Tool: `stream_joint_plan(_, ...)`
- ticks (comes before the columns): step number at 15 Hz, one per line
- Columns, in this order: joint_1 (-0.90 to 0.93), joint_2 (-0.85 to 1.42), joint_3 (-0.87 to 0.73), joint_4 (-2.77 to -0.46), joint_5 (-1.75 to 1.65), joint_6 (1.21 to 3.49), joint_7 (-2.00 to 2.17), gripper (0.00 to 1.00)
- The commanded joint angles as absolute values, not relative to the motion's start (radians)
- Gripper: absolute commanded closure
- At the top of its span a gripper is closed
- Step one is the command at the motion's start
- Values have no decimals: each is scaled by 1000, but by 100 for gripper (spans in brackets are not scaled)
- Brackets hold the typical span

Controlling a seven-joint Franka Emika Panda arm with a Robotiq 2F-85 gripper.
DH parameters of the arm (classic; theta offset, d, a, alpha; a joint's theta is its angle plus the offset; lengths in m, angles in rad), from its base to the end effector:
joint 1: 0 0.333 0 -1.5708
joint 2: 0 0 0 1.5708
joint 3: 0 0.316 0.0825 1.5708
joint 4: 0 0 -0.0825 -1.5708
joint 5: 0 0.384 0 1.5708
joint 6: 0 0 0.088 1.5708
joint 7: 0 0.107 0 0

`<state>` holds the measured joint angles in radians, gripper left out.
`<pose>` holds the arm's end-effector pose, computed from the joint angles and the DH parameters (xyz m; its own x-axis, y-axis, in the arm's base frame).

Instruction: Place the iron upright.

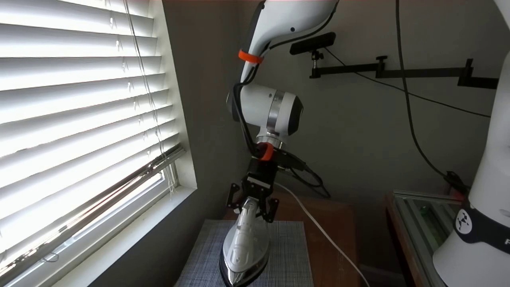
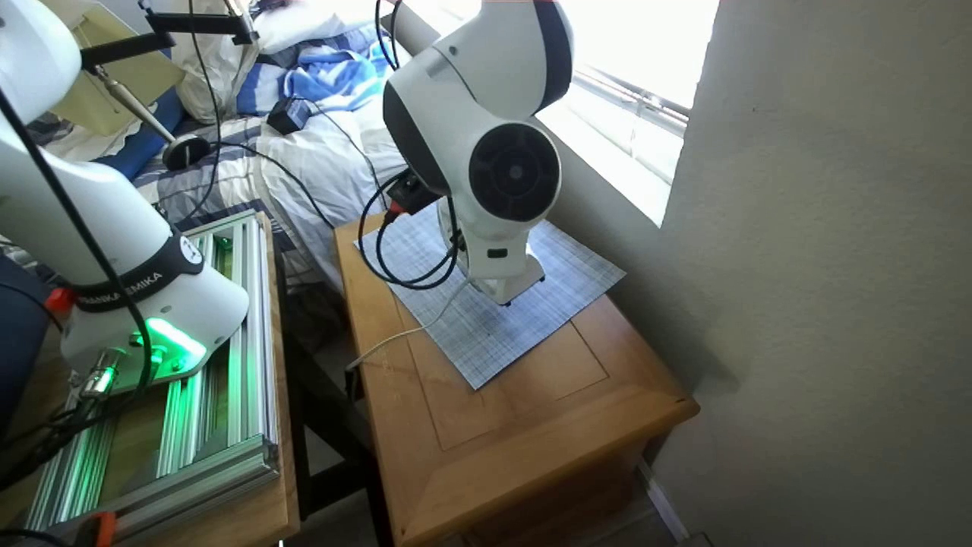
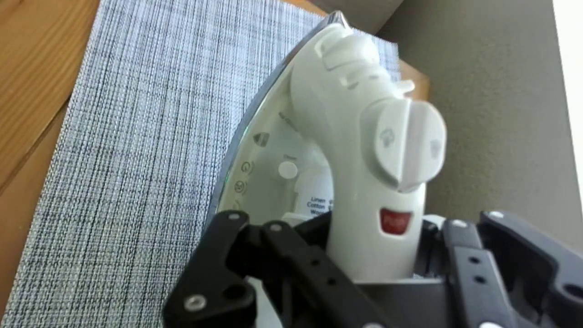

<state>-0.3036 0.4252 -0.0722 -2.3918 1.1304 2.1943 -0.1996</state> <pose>0.4147 -0.1330 0.1170 0.4484 -0.6576 -0.6054 -0.8849 -0.2309 -0.4046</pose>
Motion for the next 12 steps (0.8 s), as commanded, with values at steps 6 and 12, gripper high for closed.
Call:
stream_joint_plan(6,-347,409,-166,-2344,1159,1760,-306,100)
stream_joint_plan(12,-295,447,-194,-2361,1133,1856,-304,100)
